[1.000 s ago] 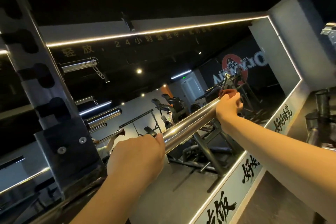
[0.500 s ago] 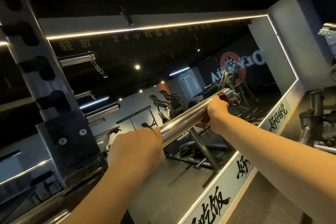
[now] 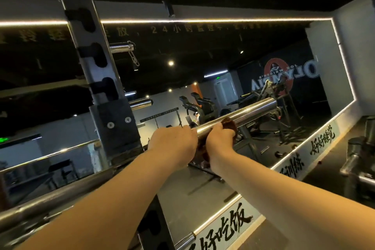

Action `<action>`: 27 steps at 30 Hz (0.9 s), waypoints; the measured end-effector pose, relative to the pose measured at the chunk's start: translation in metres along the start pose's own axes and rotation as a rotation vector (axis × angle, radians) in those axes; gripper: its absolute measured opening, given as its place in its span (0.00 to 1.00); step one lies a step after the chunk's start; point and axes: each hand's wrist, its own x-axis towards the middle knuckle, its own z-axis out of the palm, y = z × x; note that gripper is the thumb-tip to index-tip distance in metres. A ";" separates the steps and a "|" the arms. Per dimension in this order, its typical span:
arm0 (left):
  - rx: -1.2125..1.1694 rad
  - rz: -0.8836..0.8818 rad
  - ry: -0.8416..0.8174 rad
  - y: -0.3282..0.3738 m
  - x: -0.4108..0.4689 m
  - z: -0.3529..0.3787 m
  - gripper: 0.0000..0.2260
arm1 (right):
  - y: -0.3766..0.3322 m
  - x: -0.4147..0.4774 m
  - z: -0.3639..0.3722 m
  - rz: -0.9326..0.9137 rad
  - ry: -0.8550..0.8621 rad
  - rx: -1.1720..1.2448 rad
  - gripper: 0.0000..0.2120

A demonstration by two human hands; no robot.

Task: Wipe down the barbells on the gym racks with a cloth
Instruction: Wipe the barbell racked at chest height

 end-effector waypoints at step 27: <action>-0.416 -0.138 0.091 -0.058 -0.108 -0.007 0.12 | 0.063 -0.097 -0.015 -0.852 -0.575 -0.557 0.18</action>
